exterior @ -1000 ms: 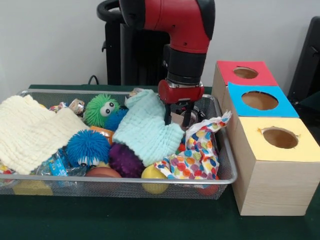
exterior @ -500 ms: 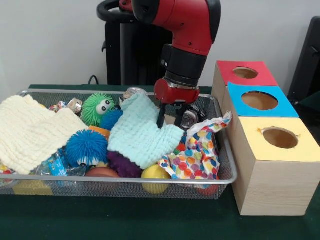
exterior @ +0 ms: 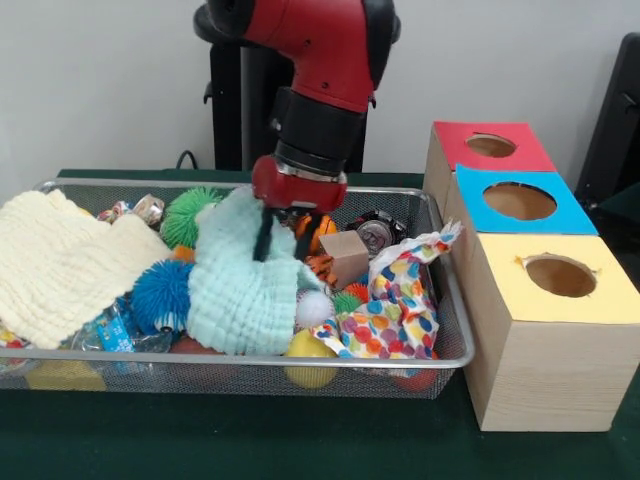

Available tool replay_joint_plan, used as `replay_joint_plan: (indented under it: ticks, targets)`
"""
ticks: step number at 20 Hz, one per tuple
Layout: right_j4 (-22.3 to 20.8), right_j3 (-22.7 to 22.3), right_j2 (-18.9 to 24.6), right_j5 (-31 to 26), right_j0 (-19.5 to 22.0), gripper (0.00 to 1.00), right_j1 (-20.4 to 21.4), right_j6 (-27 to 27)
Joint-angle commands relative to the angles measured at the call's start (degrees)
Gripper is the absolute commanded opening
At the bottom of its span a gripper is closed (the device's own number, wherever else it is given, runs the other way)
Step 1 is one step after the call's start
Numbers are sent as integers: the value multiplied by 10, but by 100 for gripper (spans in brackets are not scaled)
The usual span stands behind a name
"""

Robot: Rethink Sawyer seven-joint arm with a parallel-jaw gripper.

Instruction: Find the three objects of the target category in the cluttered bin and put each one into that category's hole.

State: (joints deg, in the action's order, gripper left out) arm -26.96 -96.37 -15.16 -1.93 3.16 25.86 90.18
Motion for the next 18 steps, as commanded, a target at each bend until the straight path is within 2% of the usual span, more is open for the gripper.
replay_joint_plan:
  ticks: [1, 9, 18]
  targets:
    - [-62, 37, 12, -2, 69, 100, 2, 2]
    - [-110, 38, 40, -6, 114, 100, 18, -10]
    - [-115, 33, 76, -34, 131, 100, 17, 1]
